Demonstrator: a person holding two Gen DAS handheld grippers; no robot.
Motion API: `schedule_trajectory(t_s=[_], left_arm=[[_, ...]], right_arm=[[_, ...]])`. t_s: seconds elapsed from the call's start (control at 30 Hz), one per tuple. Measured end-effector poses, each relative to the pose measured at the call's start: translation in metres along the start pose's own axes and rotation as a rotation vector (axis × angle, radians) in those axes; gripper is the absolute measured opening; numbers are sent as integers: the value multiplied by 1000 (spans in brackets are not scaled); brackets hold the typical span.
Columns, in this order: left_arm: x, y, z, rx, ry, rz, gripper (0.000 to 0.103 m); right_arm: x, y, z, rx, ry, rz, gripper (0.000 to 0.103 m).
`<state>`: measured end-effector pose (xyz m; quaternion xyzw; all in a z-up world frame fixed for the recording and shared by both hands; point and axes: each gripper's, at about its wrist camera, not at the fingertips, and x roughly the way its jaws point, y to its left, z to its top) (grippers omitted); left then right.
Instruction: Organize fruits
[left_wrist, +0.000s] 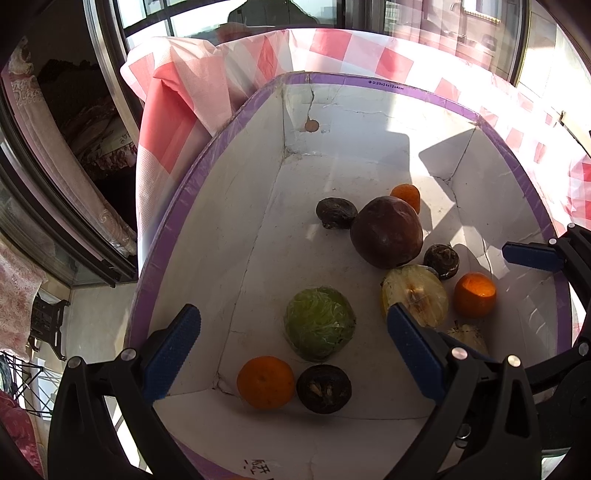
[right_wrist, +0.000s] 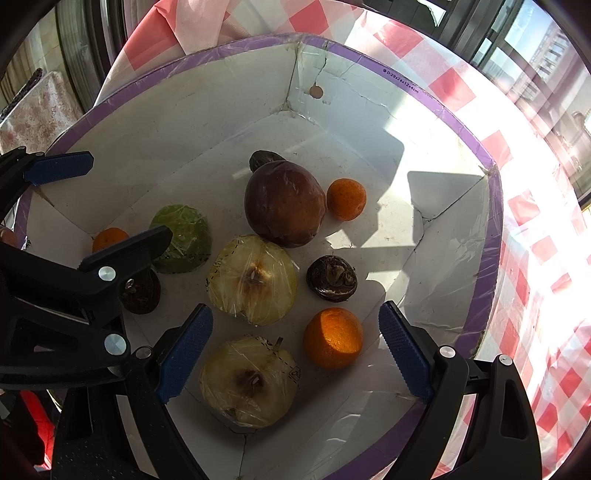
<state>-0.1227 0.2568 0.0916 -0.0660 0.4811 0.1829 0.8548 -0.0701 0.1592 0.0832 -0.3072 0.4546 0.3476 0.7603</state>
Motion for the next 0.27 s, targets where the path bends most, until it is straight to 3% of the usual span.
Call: schedule_trajectory(t_s=[0.13,0.27], left_arm=[[1,-2,1,-22,18,35,101],[-16,-8,1,-78,-38,175,101]], right_arm=[[-2,1,0,1,-13,7,88],[-9,-1,-3,15,-78,40,88]])
